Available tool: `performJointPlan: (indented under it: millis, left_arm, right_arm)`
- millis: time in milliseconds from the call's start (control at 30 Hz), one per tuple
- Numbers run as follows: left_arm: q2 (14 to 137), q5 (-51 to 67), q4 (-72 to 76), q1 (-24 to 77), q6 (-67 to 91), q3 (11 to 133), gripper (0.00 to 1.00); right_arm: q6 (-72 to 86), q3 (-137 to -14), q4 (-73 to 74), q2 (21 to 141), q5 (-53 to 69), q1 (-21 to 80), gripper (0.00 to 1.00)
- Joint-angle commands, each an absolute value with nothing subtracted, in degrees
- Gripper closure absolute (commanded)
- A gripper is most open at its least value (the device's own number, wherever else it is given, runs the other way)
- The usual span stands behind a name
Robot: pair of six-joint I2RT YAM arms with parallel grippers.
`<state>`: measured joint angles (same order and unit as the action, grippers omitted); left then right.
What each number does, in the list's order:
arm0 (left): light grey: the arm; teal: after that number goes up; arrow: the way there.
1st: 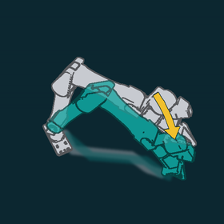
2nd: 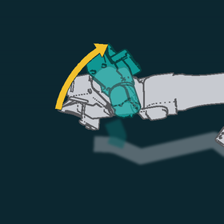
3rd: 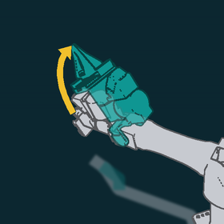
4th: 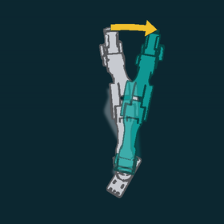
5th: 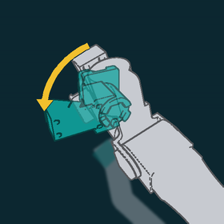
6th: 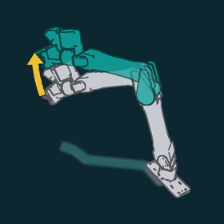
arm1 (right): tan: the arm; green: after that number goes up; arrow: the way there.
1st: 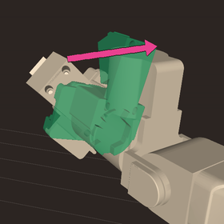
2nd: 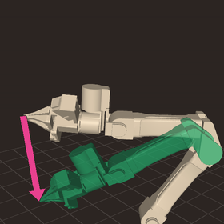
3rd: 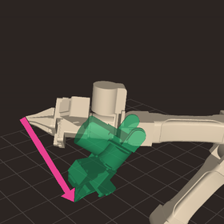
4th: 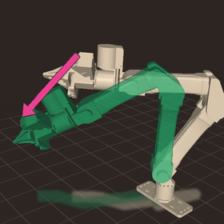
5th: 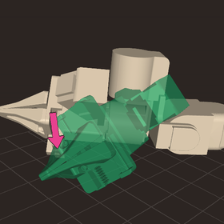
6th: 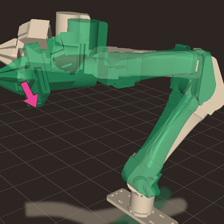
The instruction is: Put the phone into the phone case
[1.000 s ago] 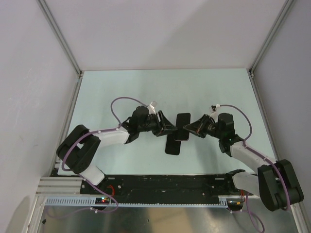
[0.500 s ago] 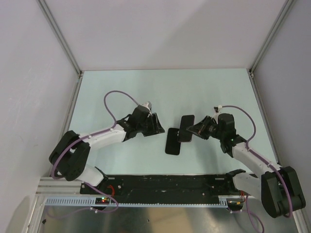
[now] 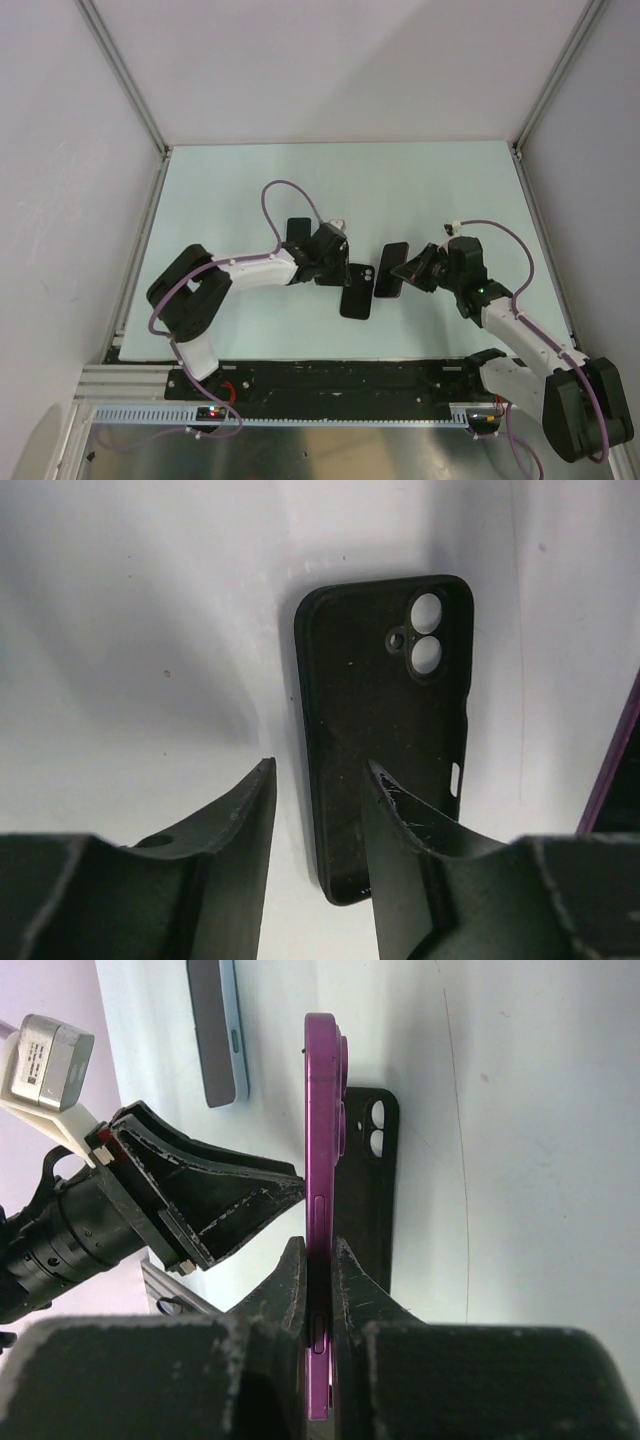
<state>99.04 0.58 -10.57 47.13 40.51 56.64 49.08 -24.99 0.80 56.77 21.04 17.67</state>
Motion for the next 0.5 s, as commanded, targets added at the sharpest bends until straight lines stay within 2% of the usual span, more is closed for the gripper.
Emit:
performJointPlan:
  millis: [0, 200, 467]
  left_arm:
    - [101.3, -5.5, -13.4, 48.8, 37.1, 60.3, 0.57]
    - [103.9, -8.3, -14.7, 50.6, 35.7, 61.9, 0.64]
    - [102.8, -10.0, -16.0, 52.3, 40.0, 60.8, 0.87]
  right_arm:
    - [47.9, -28.0, -0.3, 55.5, 19.6, 18.6, 1.0]
    - [48.1, -28.1, -1.3, 56.7, 19.5, 19.6, 1.0]
    - [47.8, -28.5, -1.9, 58.4, 19.2, 20.6, 1.0]
